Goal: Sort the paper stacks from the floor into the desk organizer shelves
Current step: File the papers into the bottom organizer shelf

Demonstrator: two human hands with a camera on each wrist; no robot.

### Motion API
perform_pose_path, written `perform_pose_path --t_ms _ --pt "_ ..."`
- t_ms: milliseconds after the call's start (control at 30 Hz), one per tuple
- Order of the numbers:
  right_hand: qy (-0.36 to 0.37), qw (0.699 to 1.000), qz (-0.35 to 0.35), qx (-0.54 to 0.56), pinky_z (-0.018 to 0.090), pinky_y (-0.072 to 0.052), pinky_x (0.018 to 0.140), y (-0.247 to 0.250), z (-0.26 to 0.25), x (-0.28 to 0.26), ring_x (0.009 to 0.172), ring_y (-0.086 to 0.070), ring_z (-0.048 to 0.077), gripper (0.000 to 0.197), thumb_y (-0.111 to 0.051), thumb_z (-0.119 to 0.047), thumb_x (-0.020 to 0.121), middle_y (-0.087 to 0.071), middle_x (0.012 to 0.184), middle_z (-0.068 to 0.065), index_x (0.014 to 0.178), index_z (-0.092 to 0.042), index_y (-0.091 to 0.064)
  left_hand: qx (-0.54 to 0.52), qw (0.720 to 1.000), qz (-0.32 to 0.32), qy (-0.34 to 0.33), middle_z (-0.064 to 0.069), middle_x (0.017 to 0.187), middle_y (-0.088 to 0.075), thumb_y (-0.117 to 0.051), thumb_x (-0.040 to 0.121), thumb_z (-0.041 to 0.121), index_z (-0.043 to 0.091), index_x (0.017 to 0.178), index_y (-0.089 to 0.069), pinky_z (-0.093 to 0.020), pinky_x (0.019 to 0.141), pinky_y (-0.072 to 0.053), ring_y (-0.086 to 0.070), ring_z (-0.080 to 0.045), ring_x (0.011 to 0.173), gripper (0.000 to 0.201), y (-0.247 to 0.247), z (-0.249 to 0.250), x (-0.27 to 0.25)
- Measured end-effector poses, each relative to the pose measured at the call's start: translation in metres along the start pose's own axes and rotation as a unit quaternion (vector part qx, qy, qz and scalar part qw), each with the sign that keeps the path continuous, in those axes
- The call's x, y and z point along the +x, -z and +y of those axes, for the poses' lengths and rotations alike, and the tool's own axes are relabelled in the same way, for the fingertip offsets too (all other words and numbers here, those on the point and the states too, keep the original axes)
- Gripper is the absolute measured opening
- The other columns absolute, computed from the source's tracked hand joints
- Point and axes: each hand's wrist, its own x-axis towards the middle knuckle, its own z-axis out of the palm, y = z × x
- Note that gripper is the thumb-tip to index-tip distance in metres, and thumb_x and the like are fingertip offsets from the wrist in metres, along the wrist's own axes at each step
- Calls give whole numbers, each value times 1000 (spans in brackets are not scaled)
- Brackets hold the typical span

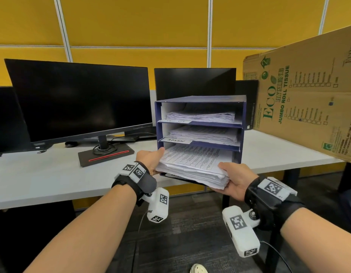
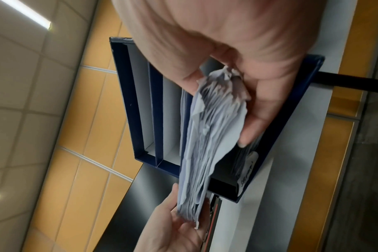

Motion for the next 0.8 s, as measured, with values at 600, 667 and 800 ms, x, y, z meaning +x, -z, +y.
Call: perform_pose_path --t_ms 600,667,800 --pt "73 986 41 -144 37 -58 59 13 11 -18 83 -62 34 27 -54 1 78 -55 106 25 104 -3 -48 123 962 -198 -140 -14 107 -72 -84 62 -7 1 119 -63 -46 98 -51 -68 -29 102 61 36 -23 -1" --pt "83 987 42 -132 39 -59 60 15 13 -19 83 -62 34 32 -58 0 73 -55 103 23 103 -4 -51 130 961 -187 -156 -11 102 -74 -84 61 -8 5 111 -68 -46 97 -52 -70 -28 98 54 35 -24 0" --pt "112 980 36 -159 39 -60 66 16 14 -23 77 -57 27 19 -58 3 78 -53 91 17 96 -1 -55 124 962 -174 -172 -8 99 -74 -84 61 -11 3 115 -66 -39 92 -55 -70 -27 97 59 35 -23 -1"
